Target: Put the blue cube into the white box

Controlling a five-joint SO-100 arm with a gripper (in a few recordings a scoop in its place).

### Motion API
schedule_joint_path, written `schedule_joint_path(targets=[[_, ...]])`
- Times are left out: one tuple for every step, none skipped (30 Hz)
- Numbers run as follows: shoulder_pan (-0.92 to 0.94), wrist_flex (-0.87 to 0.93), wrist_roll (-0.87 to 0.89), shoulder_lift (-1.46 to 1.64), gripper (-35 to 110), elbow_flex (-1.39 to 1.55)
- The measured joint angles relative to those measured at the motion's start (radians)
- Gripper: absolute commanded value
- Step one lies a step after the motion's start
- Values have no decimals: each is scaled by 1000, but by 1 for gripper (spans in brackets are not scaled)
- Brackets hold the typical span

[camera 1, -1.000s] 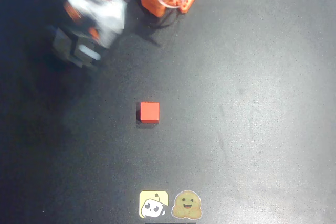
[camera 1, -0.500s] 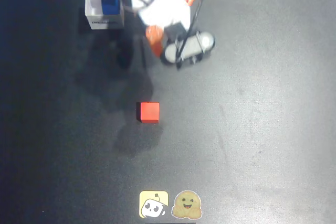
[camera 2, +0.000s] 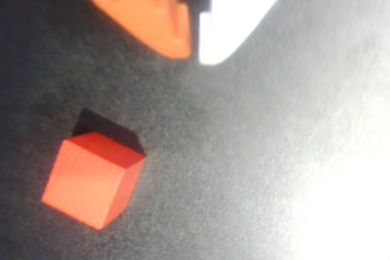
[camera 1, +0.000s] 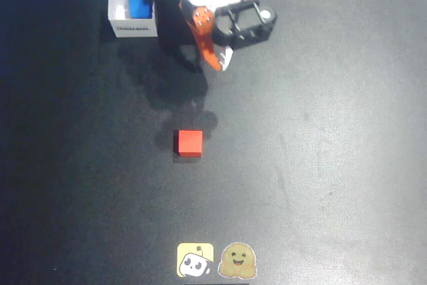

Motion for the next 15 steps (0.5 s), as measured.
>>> schedule_joint_path(targets=[[-2,-14,8,14,0,18],[0,-34,15,14,0,38],[5,-52,29,23,0,58],[3,-74,48,29,0,75],[-3,-97,67,43,0,95],[-3,-124,84,41,0,117],[-3,-153,97,34,0,144],[-2,-186,109,32,0,170],[-2,-216,127,35,0,198],[-3,-245,143,37,0,224],[-3,-272,150,37,0,250],[-3,-290,164,37,0,272],[-3,-305,173,37,0,293],[-3,-318,176,37,0,310],[-3,-322,178,37,0,314]])
